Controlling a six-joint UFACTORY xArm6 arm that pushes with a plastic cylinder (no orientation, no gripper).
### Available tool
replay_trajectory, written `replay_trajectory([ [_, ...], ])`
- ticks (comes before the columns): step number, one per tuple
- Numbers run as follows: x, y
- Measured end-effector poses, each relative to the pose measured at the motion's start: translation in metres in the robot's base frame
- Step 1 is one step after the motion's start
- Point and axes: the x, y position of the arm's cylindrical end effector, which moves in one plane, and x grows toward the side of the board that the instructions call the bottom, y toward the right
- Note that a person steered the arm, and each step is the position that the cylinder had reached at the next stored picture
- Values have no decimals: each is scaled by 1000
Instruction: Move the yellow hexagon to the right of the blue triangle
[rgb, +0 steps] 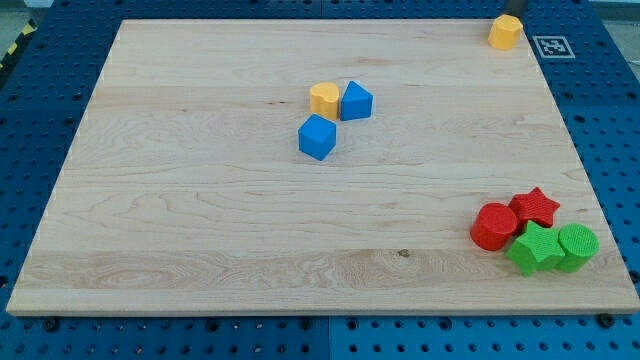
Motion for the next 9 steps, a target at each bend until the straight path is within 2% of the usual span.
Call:
replay_trajectory([
  [4,56,-34],
  [6,67,-76],
  [9,107,-146],
])
